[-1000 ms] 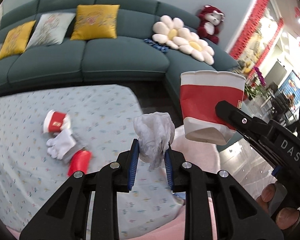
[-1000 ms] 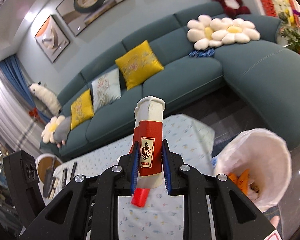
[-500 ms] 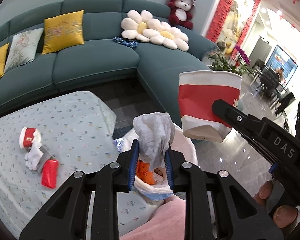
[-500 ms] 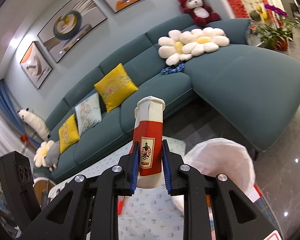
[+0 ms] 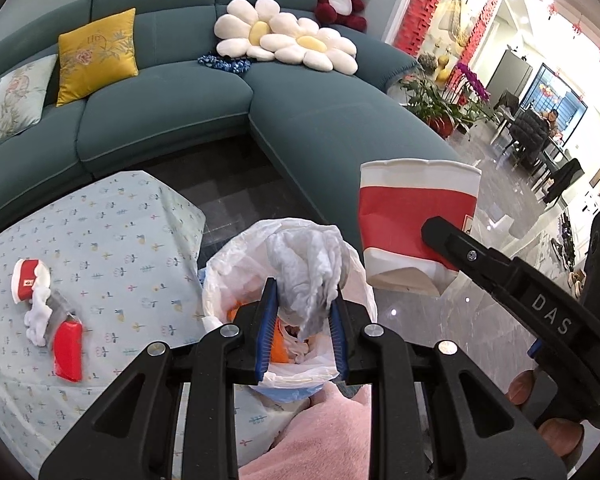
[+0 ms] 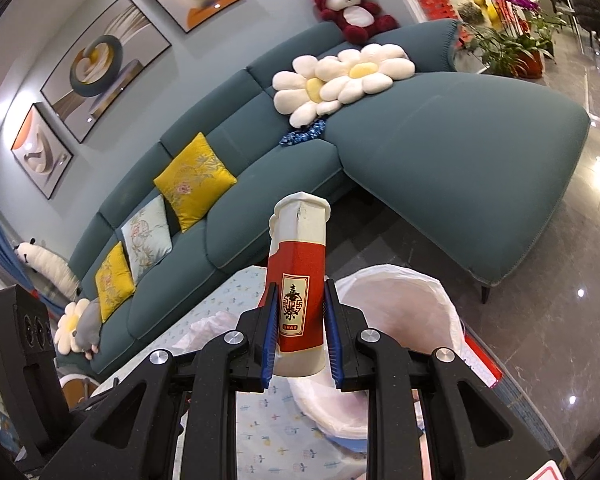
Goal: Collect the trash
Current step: 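Carry glove and cup over the white bin and open both tools, then move both tools back over the table toward the red pouch and glove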
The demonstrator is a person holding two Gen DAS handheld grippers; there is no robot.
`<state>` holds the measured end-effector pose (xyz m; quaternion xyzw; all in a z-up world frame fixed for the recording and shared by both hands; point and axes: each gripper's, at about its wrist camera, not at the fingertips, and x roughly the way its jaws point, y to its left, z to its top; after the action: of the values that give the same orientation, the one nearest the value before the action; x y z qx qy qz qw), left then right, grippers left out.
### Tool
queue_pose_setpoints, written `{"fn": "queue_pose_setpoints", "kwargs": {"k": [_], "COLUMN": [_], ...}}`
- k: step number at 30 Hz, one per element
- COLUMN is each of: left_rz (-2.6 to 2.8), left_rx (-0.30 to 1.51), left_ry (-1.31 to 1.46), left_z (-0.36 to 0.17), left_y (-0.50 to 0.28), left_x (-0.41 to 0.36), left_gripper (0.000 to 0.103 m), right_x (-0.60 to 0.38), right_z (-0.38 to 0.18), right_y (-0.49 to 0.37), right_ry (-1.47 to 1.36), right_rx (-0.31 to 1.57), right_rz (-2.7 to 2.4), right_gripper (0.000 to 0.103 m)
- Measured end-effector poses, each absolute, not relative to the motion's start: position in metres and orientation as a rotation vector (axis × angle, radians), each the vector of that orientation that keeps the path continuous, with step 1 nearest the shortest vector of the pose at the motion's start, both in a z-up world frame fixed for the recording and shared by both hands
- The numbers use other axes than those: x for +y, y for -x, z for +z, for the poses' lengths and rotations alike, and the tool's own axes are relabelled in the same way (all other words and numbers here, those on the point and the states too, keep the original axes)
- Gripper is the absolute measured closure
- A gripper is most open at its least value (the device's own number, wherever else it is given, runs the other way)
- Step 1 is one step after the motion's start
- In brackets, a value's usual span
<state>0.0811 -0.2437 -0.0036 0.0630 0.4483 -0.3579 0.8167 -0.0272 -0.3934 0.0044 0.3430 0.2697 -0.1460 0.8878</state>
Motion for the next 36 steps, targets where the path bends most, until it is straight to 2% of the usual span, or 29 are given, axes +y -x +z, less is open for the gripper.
{"fn": "queue_pose_setpoints", "kwargs": {"k": [8, 10, 11, 12, 14, 15, 18, 22, 26, 36], "left_rz": [-0.745, -0.730, -0.719, -0.710, -0.683, -0.669, -0.654, -0.626, -0.599, -0.543], "left_rx": [0.974, 0.968, 0.971, 0.974, 0.975, 0.970, 0.983, 0.989, 0.985, 0.978], "left_ry": [-0.131, -0.123, -0.116, -0.110, -0.093, -0.084, -0.070, -0.055, -0.050, -0.007], "left_z": [-0.018, -0.021, -0.022, -0.023, -0.024, -0.024, -0.026, -0.027, -0.027, -0.023], "left_y": [-0.088, -0.092, -0.094, -0.096, -0.100, -0.102, -0.108, -0.112, -0.112, -0.118], "left_x": [-0.251, -0.250, -0.249, -0.248, -0.244, -0.241, -0.233, -0.222, -0.208, -0.166], "left_gripper": [0.077, 0.074, 0.067, 0.056, 0.044, 0.042, 0.042, 0.041, 0.041, 0.041], "right_x": [-0.401, -0.402, -0.402, -0.401, -0.401, -0.400, -0.397, -0.391, -0.379, -0.329], "right_z": [-0.015, -0.020, -0.022, -0.024, -0.026, -0.026, -0.026, -0.024, -0.019, -0.005], "right_y": [0.020, 0.016, 0.015, 0.013, 0.010, 0.009, 0.009, 0.007, 0.004, -0.012], "right_ry": [-0.709, -0.714, -0.713, -0.709, -0.712, -0.711, -0.700, -0.690, -0.656, -0.529], "right_rx": [0.602, 0.617, 0.624, 0.630, 0.639, 0.641, 0.641, 0.647, 0.652, 0.685], "right_rz": [-0.327, -0.322, -0.326, -0.338, -0.338, -0.343, -0.351, -0.343, -0.336, -0.294], "right_gripper": [0.082, 0.081, 0.078, 0.078, 0.076, 0.074, 0.065, 0.065, 0.059, 0.058]}}
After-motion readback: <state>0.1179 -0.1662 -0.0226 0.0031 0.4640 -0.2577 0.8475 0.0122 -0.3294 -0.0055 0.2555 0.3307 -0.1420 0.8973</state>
